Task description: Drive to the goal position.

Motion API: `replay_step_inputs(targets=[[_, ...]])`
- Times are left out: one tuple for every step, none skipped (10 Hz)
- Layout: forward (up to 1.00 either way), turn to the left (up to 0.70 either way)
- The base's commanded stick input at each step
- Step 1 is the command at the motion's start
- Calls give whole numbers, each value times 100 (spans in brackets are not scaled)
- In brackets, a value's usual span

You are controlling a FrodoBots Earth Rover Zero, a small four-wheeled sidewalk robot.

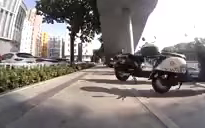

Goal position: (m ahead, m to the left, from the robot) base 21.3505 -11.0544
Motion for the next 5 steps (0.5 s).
replay_step_inputs(targets=[[70, 0], [70, 0], [70, 0], [70, 0], [70, 0]])
